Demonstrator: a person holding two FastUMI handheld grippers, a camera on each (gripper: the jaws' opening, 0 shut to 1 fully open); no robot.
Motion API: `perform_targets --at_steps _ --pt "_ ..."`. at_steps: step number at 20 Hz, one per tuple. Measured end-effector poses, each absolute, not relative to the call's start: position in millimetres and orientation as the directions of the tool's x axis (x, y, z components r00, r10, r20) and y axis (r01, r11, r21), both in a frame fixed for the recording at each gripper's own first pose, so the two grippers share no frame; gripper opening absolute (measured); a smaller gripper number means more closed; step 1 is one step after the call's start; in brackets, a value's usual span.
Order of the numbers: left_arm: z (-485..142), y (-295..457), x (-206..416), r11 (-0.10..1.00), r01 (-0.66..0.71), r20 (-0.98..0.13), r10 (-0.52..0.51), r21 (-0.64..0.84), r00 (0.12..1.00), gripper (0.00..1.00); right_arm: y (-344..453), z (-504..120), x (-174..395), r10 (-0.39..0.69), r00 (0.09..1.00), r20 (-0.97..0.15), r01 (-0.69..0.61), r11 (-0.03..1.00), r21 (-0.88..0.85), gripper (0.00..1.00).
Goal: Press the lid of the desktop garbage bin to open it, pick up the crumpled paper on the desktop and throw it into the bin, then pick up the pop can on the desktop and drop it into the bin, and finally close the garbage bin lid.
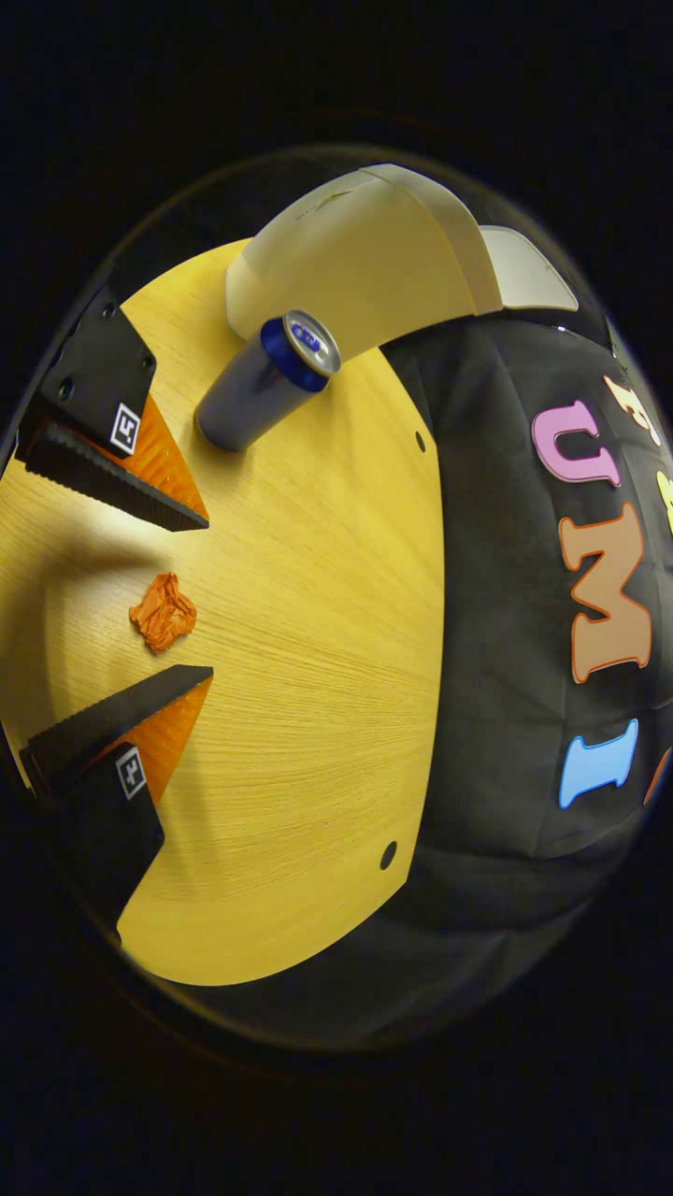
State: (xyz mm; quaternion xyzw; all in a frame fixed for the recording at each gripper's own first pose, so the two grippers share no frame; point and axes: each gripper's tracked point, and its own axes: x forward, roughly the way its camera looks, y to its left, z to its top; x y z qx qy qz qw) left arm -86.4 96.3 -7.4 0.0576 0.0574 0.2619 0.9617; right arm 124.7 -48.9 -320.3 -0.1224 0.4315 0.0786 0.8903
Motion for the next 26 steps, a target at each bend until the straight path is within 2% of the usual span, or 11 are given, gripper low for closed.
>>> perform_targets --at_steps 4,6,8,9,11,14,18,26 --pt "-4.1 100.8 -96.1 0.841 -0.524 -0.073 0.535 0.133 0.842 0.94 -55.5 -333.3 123.1 0.000 0.571 -0.821 -0.262 0.948 -0.181 0.97" --pt "-3.3 105.6 -103.9 0.832 -0.540 -0.070 0.551 0.131 0.832 0.94 -56.9 -338.3 119.4 -0.010 0.554 -0.833 -0.266 0.946 -0.188 0.90" --pt "-4.2 110.9 -109.9 0.821 -0.557 -0.072 0.567 0.121 0.821 0.94 -55.2 -340.6 117.9 -0.011 0.545 -0.839 -0.268 0.945 -0.187 0.80" --pt "-5.4 113.3 -112.3 0.817 -0.565 -0.076 0.574 0.115 0.815 0.94 -55.1 -340.2 116.8 -0.011 0.543 -0.839 -0.268 0.945 -0.186 0.64" --pt "-13.3 115.7 -116.4 0.812 -0.573 -0.099 0.583 0.109 0.807 0.93 -54.7 -339.0 118.6 -0.015 0.550 -0.835 -0.270 0.943 -0.195 0.47" --pt "-17.7 116.1 -120.4 0.813 -0.574 -0.114 0.582 0.097 0.805 0.93 -53.6 -334.4 119.6 -0.017 0.554 -0.833 -0.267 0.943 -0.197 0.35" --pt "-18.7 119.8 -117.7 0.819 -0.564 -0.116 0.573 0.106 0.811 0.92 -40.5 -311.2 117.9 0.016 0.583 -0.812 -0.293 0.937 -0.191 0.33" --pt "-31.8 143.0 -125.7 0.837 -0.538 -0.134 0.547 0.096 0.827 0.93 53.1 -175.1 103.1 0.210 0.710 -0.672 -0.443 0.875 -0.195 0.33"
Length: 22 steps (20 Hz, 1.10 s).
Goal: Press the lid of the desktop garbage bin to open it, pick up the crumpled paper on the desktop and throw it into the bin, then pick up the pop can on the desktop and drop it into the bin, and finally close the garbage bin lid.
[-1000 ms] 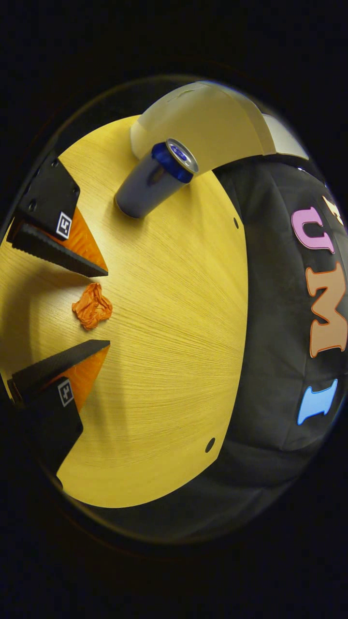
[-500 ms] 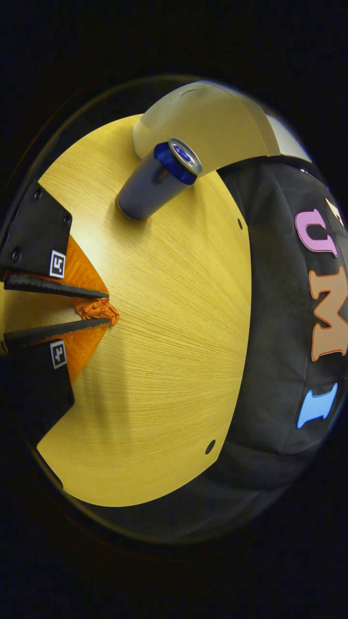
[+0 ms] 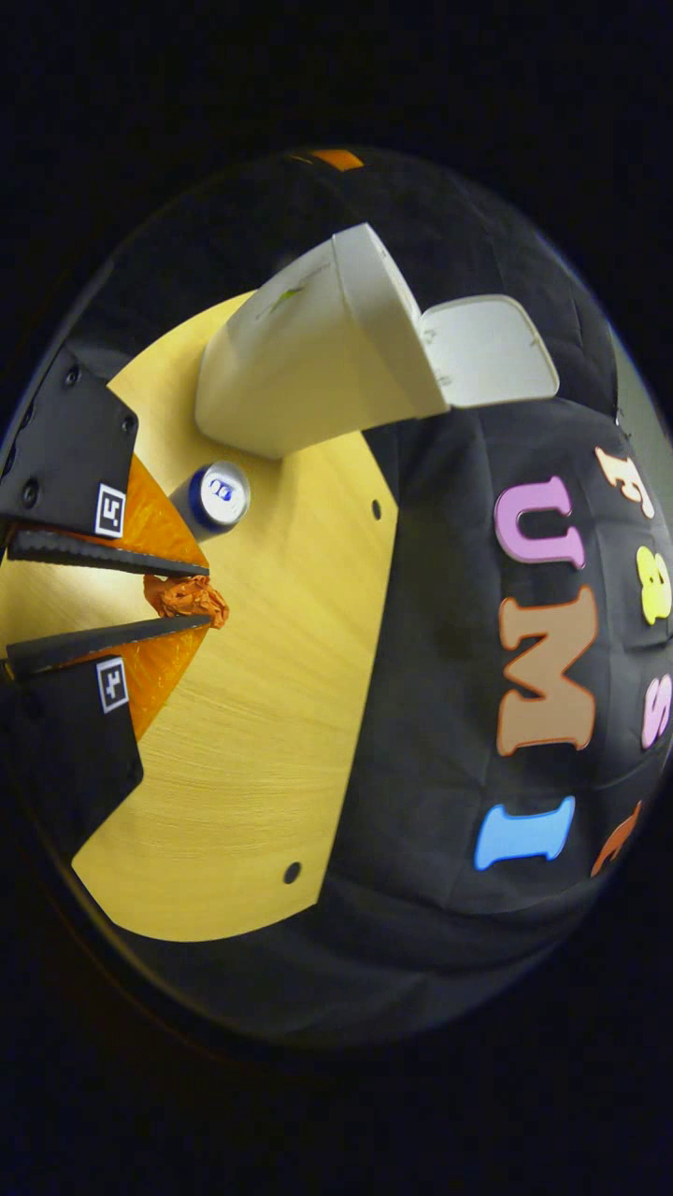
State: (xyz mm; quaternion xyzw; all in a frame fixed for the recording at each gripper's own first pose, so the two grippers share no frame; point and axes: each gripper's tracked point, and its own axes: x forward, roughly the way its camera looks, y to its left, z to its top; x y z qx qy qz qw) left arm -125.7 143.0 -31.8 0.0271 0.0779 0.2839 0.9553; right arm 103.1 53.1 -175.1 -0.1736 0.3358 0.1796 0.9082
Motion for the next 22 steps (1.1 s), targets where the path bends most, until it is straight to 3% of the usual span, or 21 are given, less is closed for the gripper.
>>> perform_targets --at_steps 9,13,18,21,22 --pt "-33.1 219.0 -196.8 0.745 -0.642 -0.125 0.665 0.182 0.737 0.93 209.0 -78.4 92.0 0.460 0.705 -0.539 -0.622 0.767 -0.159 0.32" --pt "-25.3 259.3 -247.6 0.661 -0.716 -0.117 0.747 0.223 0.654 0.94 283.6 -85.6 94.7 0.531 0.665 -0.526 -0.695 0.698 -0.174 0.32" --pt "-14.5 293.1 -298.3 0.569 -0.783 -0.108 0.820 0.252 0.561 0.92 334.0 -94.1 107.0 0.545 0.650 -0.529 -0.709 0.686 -0.163 0.32" --pt "-13.3 302.0 -315.6 0.537 -0.799 -0.110 0.842 0.270 0.528 0.93 351.2 -104.7 107.2 0.547 0.635 -0.546 -0.716 0.682 -0.150 0.49" --pt "-10.3 304.3 -316.5 0.533 -0.799 -0.107 0.844 0.278 0.525 0.93 352.6 -107.9 107.1 0.542 0.638 -0.547 -0.713 0.685 -0.152 0.46"
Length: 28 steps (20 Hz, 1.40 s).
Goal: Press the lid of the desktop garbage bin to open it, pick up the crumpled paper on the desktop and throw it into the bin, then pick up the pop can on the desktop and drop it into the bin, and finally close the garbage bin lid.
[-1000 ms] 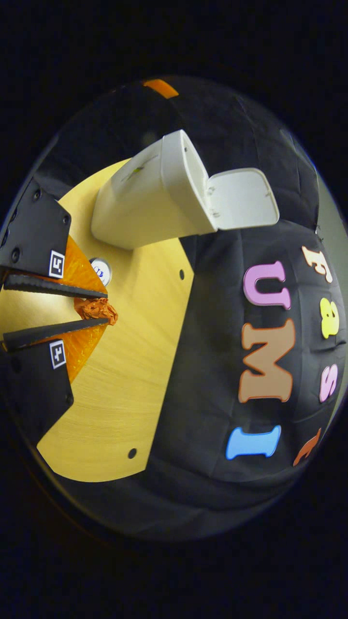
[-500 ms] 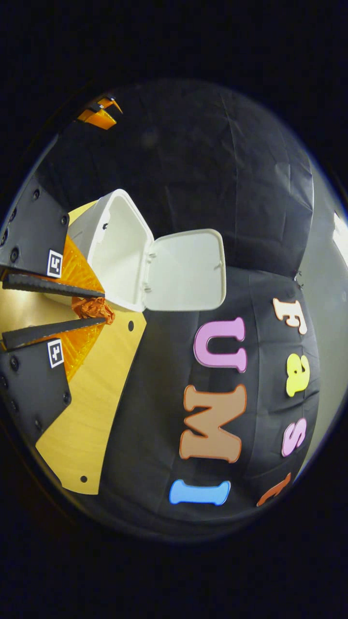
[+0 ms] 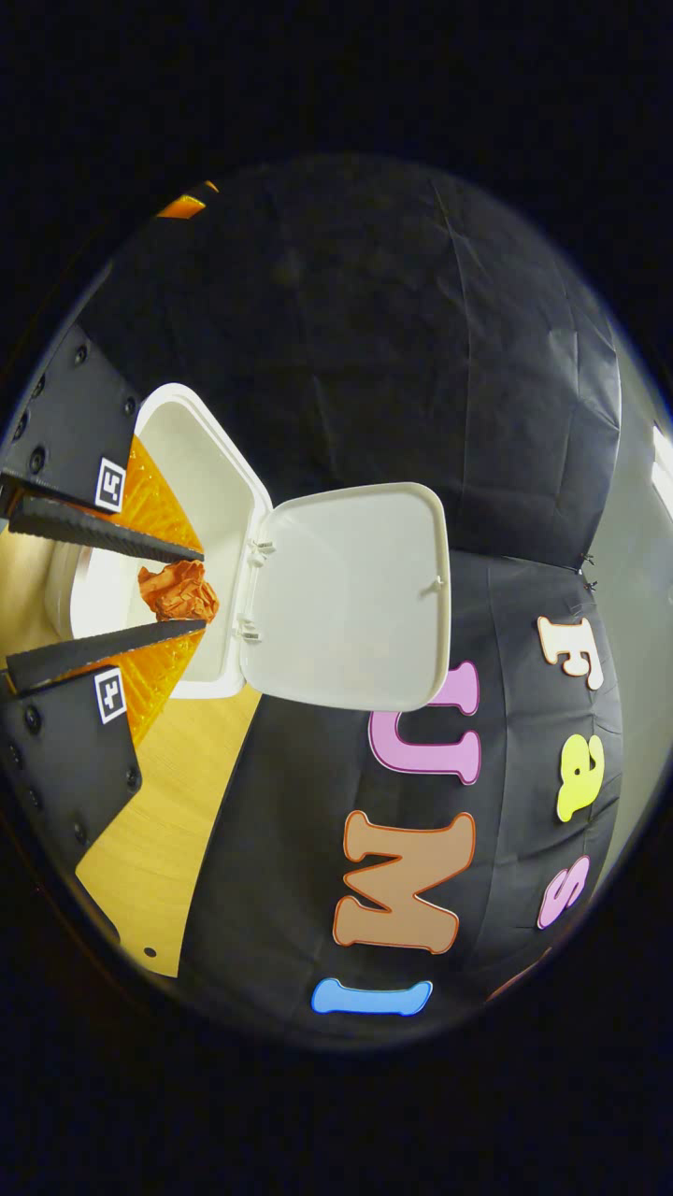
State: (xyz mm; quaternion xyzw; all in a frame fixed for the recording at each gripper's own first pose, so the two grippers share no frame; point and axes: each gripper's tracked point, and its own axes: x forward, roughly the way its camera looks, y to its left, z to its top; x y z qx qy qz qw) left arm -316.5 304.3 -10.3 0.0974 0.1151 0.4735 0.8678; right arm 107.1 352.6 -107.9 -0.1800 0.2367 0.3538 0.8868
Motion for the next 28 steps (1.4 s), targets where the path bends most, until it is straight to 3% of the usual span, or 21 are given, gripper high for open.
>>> perform_targets --at_steps 2,3,7,12,19,24,28 --pt "-7.5 305.0 -317.6 0.534 -0.793 -0.100 0.842 0.293 0.530 0.92 356.0 -105.5 106.1 0.542 0.640 -0.545 -0.711 0.687 -0.152 0.65" --pt "-5.7 304.5 -317.1 0.539 -0.788 -0.097 0.838 0.299 0.536 0.93 354.6 -107.3 105.0 0.538 0.646 -0.541 -0.706 0.691 -0.156 0.81" --pt "-6.4 299.4 -292.6 0.592 -0.743 -0.096 0.798 0.311 0.595 0.93 347.6 -96.0 108.7 0.533 0.674 -0.512 -0.677 0.723 -0.137 0.94" --pt "-11.1 265.2 -213.1 0.743 -0.590 -0.106 0.646 0.316 0.756 0.93 279.3 -63.6 117.4 0.463 0.763 -0.451 -0.573 0.807 -0.141 0.95" --pt "-23.6 134.6 -70.9 0.960 -0.212 -0.105 0.234 0.182 0.967 0.94 96.9 -12.9 103.1 0.197 0.907 -0.373 -0.278 0.944 -0.179 0.95" --pt "-42.8 20.8 -14.0 0.994 0.069 -0.115 -0.058 0.088 0.992 0.93 -37.4 17.3 44.6 -0.046 0.946 -0.320 -0.028 0.974 -0.223 0.94" --pt "-67.0 -48.8 15.6 0.977 0.211 -0.134 -0.206 0.026 0.969 0.94 -119.9 29.5 -10.1 -0.221 0.927 -0.302 0.158 0.963 -0.220 0.95"
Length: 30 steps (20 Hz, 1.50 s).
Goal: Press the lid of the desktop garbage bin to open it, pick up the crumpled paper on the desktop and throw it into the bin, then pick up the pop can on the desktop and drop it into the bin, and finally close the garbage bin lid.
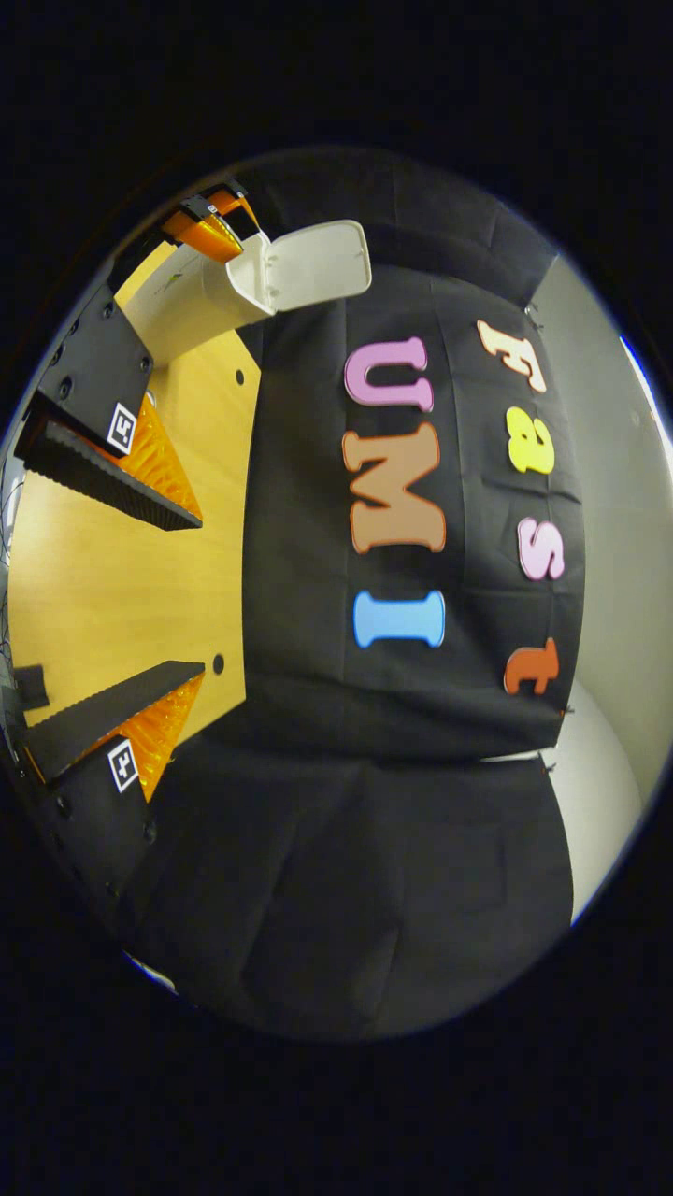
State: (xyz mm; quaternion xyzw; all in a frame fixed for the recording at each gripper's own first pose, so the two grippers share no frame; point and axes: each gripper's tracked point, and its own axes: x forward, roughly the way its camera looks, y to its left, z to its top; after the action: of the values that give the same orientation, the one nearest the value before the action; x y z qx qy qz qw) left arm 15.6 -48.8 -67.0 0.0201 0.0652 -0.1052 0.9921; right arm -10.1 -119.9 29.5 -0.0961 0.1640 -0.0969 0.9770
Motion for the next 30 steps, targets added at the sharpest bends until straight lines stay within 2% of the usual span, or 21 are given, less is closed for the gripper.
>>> perform_targets --at_steps 2,3,4,7,13,20,25,28,30 --pt "-88.2 -71.1 28.3 0.968 0.251 -0.161 -0.246 0.012 0.956 0.95 -145.6 31.8 -31.7 -0.289 0.909 -0.301 0.228 0.948 -0.221 0.94" --pt "-100.3 -79.4 34.0 0.966 0.259 -0.178 -0.254 0.004 0.951 0.91 -156.4 32.3 -41.7 -0.316 0.899 -0.304 0.255 0.941 -0.224 0.94" --pt "-112.9 -86.9 39.6 0.964 0.266 -0.195 -0.262 -0.007 0.945 0.95 -164.9 31.7 -51.2 -0.340 0.889 -0.307 0.278 0.933 -0.229 0.94" --pt "-161.0 -102.2 52.9 0.963 0.268 -0.272 -0.265 -0.027 0.925 0.95 -180.6 31.2 -74.7 -0.386 0.868 -0.311 0.324 0.917 -0.232 0.94" --pt "-261.0 -97.8 56.7 0.971 0.237 -0.469 -0.191 0.041 0.862 0.96 -184.8 29.5 -89.4 -0.412 0.850 -0.329 0.368 0.910 -0.188 0.94" --pt "-320.6 -92.8 53.4 0.980 0.198 -0.565 -0.156 0.013 0.810 0.95 -189.8 13.5 -111.6 -0.471 0.815 -0.336 0.386 0.875 -0.290 0.95" --pt "-357.1 -85.9 45.0 0.987 0.161 -0.650 -0.135 -0.020 0.748 0.96 -180.4 -1.0 -108.4 -0.460 0.815 -0.354 0.379 0.883 -0.275 0.95" --pt "-360.3 -85.3 42.7 0.986 0.165 -0.662 -0.137 -0.020 0.737 0.79 -181.8 -5.8 -107.8 -0.464 0.812 -0.356 0.389 0.883 -0.264 0.96" --pt "-360.0 -85.5 41.7 0.983 0.181 -0.672 -0.143 -0.015 0.727 0.78 -181.2 -6.9 -106.8 -0.464 0.811 -0.357 0.396 0.884 -0.248 0.96"
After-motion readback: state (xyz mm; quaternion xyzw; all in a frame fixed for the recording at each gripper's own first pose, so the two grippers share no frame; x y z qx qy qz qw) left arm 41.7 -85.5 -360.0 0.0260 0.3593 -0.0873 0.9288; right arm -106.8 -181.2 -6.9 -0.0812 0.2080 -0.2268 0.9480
